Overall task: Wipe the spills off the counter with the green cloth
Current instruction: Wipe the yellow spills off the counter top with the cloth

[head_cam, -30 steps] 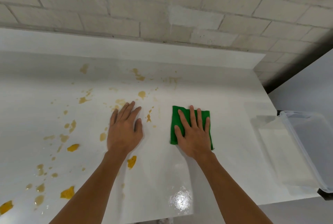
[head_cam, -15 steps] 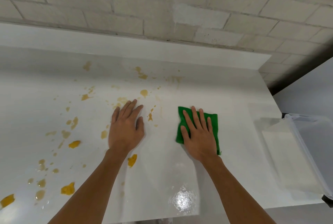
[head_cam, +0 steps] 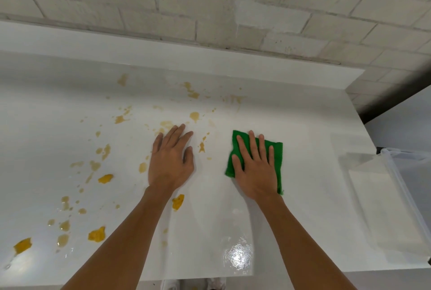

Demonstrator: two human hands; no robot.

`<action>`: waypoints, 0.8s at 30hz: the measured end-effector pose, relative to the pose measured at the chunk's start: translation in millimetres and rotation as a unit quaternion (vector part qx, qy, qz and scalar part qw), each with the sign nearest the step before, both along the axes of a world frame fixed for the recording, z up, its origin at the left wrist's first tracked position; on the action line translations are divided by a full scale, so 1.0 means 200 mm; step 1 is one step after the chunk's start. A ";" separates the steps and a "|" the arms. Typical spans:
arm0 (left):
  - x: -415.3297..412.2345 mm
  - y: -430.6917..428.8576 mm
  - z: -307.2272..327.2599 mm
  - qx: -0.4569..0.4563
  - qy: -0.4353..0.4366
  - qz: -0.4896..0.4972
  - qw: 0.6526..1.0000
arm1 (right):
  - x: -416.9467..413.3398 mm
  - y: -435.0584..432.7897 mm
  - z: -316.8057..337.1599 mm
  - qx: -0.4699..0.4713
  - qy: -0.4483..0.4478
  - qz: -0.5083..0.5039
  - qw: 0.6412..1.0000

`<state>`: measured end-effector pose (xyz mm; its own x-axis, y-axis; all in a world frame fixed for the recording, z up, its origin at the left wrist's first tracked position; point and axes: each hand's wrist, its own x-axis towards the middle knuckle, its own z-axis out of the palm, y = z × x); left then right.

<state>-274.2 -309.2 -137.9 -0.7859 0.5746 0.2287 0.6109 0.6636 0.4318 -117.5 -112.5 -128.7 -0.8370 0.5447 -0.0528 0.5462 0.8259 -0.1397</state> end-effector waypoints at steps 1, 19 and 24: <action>0.00 0.00 0.00 0.001 0.001 0.000 1.000 | -0.06 -0.02 0.00 -0.004 0.002 0.004 1.000; 0.00 -0.01 -0.01 0.010 -0.011 -0.002 1.000 | -0.04 -0.28 0.00 0.008 0.006 0.151 0.988; -0.01 -0.01 -0.01 0.014 -0.010 -0.001 1.000 | 0.12 -0.17 0.01 0.007 0.004 0.143 0.990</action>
<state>-275.7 -311.2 -140.5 -0.7893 0.5699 0.2284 0.6032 0.6501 0.4621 -92.6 -145.6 -127.0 -0.9576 0.2855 -0.0396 0.2882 0.9485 -0.1313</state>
